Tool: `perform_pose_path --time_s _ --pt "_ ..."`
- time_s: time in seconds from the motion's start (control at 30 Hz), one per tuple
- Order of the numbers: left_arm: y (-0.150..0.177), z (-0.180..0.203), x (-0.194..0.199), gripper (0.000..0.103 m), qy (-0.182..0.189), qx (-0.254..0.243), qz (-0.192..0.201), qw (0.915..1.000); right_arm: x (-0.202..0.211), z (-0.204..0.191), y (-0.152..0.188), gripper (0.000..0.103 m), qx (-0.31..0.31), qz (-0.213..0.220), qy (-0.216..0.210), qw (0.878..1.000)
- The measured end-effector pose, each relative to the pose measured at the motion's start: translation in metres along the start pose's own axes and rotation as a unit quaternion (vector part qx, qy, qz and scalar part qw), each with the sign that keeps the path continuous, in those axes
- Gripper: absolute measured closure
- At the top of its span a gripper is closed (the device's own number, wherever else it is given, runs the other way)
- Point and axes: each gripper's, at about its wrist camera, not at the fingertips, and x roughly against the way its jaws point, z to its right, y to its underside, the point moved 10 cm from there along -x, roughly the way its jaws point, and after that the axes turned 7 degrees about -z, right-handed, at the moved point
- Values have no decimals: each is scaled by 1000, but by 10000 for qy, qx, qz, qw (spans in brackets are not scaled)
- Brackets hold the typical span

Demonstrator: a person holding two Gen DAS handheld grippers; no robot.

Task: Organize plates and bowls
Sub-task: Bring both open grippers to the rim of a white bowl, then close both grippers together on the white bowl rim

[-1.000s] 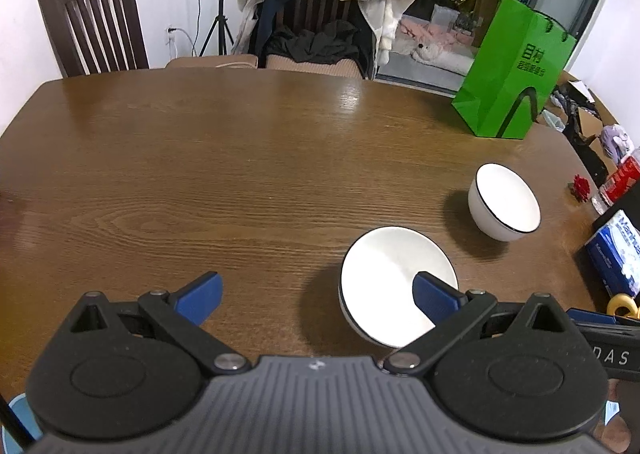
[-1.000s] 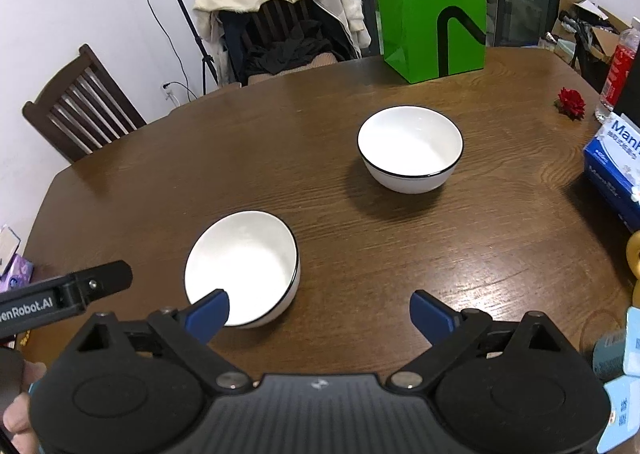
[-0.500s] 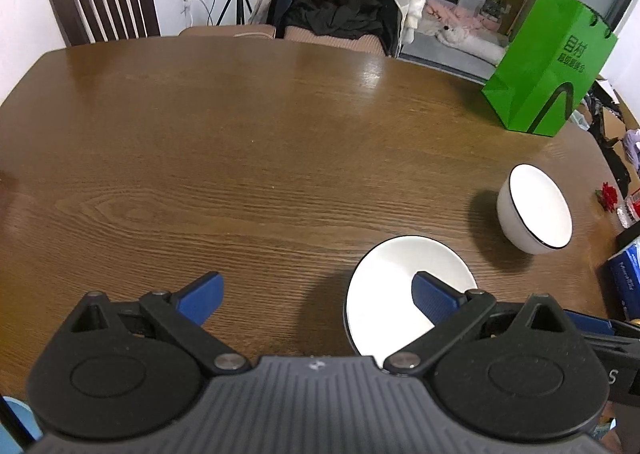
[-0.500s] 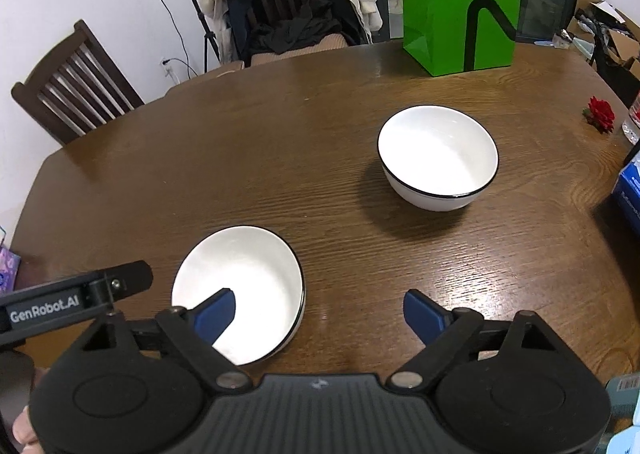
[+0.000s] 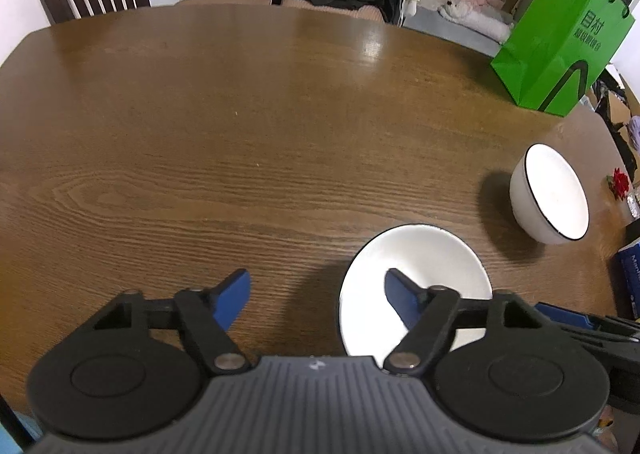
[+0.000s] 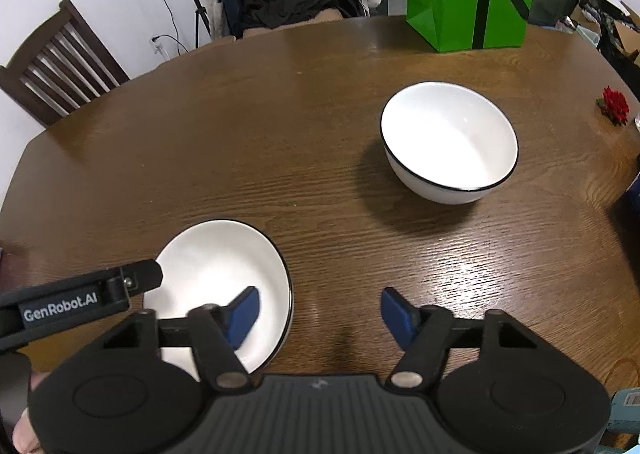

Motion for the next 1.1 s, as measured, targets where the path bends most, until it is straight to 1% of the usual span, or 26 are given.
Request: perform_pose_path --time_s 0.07,0.1,0.13,0.17,0.23,0.33,0.5,0.57,0.63,0.73,1.1 --pt "1 1 -3 39 24 -11 -53 10000 -5 0 0 51 4 -51 21 10000" --pt "2 1 -5 39 24 -13 -84 10000 -8 0 -1 53 10 -80 45 10000" --pt "2 2 -6 42 24 -14 -121 9999 -10 -1 0 56 17 -122 80 9999" --pt "3 2 -8 47 39 -24 -162 9999 -13 -2 -1 59 16 -160 104 9998" --pt "4 3 -11 52 42 -44 -208 9998 -18 -3 -1 62 12 -221 135 9997" --pt "4 4 -14 57 11 -39 -259 9997 -21 -7 -2 70 47 -262 123 9996" --pt "7 6 -22 79 29 -51 -419 9991 -27 -14 -3 82 103 -293 127 9994" --pt "7 8 -24 90 101 -59 -461 9989 -27 -16 -4 89 115 -307 99 9994" --pt "8 10 -23 95 172 -85 -459 9988 -28 -19 -4 94 140 -306 82 9994" --pt "8 12 -23 95 165 -119 -451 9988 -28 -22 -4 98 176 -303 114 9993" --pt "10 14 -23 96 149 -206 -450 9987 -27 -26 -2 98 169 -288 246 9991"
